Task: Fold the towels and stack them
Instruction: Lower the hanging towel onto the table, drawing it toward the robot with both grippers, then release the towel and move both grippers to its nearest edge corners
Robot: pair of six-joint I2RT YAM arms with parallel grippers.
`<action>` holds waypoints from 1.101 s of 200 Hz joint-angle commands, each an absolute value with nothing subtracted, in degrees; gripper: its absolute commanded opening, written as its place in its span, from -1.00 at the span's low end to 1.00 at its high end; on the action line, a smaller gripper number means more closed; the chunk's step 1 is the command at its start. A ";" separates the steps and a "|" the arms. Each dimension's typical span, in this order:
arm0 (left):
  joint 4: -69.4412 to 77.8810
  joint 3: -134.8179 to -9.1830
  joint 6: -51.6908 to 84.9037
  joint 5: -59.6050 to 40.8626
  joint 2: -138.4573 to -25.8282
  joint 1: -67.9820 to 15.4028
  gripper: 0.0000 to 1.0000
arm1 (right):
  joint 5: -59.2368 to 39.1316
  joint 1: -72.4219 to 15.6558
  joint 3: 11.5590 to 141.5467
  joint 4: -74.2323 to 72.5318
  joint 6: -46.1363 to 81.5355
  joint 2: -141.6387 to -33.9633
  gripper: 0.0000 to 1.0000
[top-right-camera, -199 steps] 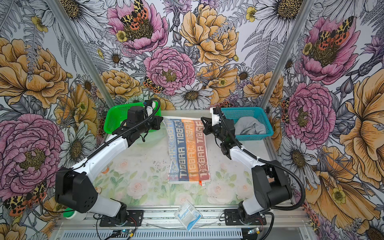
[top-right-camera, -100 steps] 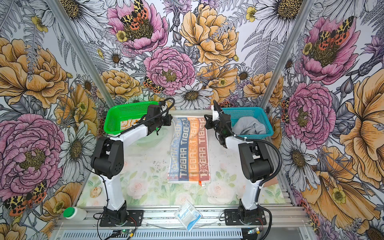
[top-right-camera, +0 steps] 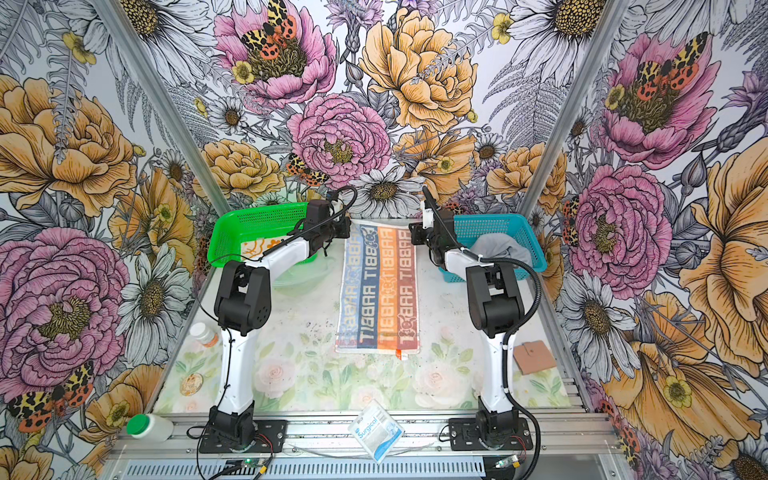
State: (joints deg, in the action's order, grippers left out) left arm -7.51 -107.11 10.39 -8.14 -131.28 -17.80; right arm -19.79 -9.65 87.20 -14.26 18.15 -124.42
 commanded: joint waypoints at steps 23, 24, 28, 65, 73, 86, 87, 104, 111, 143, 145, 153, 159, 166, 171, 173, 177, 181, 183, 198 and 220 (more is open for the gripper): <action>-12.96 -120.45 9.98 -5.76 -138.52 -16.86 -0.62 | -23.05 -9.00 95.04 -12.68 17.96 -126.24 0.16; -12.99 -120.70 10.00 -5.74 -138.60 -16.82 -0.60 | -23.17 -8.98 95.07 -12.62 17.95 -126.09 0.17; -13.40 -121.85 9.90 -5.91 -138.89 -16.73 -0.54 | -23.64 -9.04 95.26 -12.63 18.05 -125.58 0.21; -16.89 -123.05 7.78 -2.45 -135.00 -16.84 0.18 | -26.44 -10.07 87.81 -14.46 19.59 -115.66 0.51; -16.88 -119.94 7.08 -0.98 -132.12 -17.31 0.23 | -26.71 -10.53 85.03 -14.44 19.94 -113.06 0.52; -16.95 -112.41 6.17 1.34 -126.20 -18.43 0.25 | -27.52 -11.34 81.34 -13.04 20.84 -108.85 0.53; -17.00 -111.79 6.12 1.50 -125.72 -18.53 0.26 | -27.56 -11.38 81.05 -12.81 20.88 -108.70 0.53; -18.79 -100.53 6.83 4.15 -116.67 -20.56 0.26 | -28.81 -12.73 76.74 -9.03 22.27 -103.49 0.53; -20.04 -95.80 8.12 4.73 -112.88 -21.46 0.26 | -28.92 -13.45 75.16 -7.18 22.60 -101.31 0.54; -24.53 -73.45 13.46 4.41 -94.84 -27.11 0.26 | -26.82 -17.41 65.32 1.09 22.13 -90.34 0.54; -24.90 -72.04 13.80 4.60 -93.85 -27.65 0.26 | -26.46 -17.71 64.54 1.41 22.10 -89.62 0.54; -26.15 -67.12 15.21 4.98 -90.47 -29.80 0.26 | -25.55 -18.64 61.17 2.08 22.55 -86.95 0.54; -27.18 -63.88 16.43 5.21 -87.56 -31.32 0.25 | -24.78 -19.27 58.40 2.11 23.60 -84.70 0.54; -28.18 -60.37 18.53 5.41 -84.77 -33.24 0.22 | -23.69 -19.93 54.96 2.11 24.83 -82.22 0.54; -28.91 -58.13 19.92 5.70 -82.90 -34.34 0.20 | -22.95 -20.37 52.61 2.11 25.66 -80.72 0.53; -29.22 -57.38 20.47 5.82 -82.23 -34.78 0.19 | -22.68 -20.65 51.63 2.11 25.97 -79.97 0.54; -29.63 -55.32 21.75 6.10 -80.38 -35.62 0.17 | -22.19 -20.86 49.84 2.24 26.59 -78.71 0.53; -29.85 -53.48 23.12 6.15 -78.74 -36.39 0.15 | -21.61 -21.21 47.98 2.35 27.23 -77.53 0.52; -29.87 -52.50 23.80 6.09 -77.93 -36.70 0.13 | -21.36 -21.32 47.04 2.41 27.59 -76.99 0.52; -29.69 -46.41 28.08 4.75 -72.84 -38.59 0.02 | -19.31 -22.25 40.64 2.79 30.02 -73.27 0.48; -27.86 -40.13 30.79 1.73 -69.98 -40.24 -0.06 | -18.25 -23.29 34.33 4.25 31.83 -70.57 0.39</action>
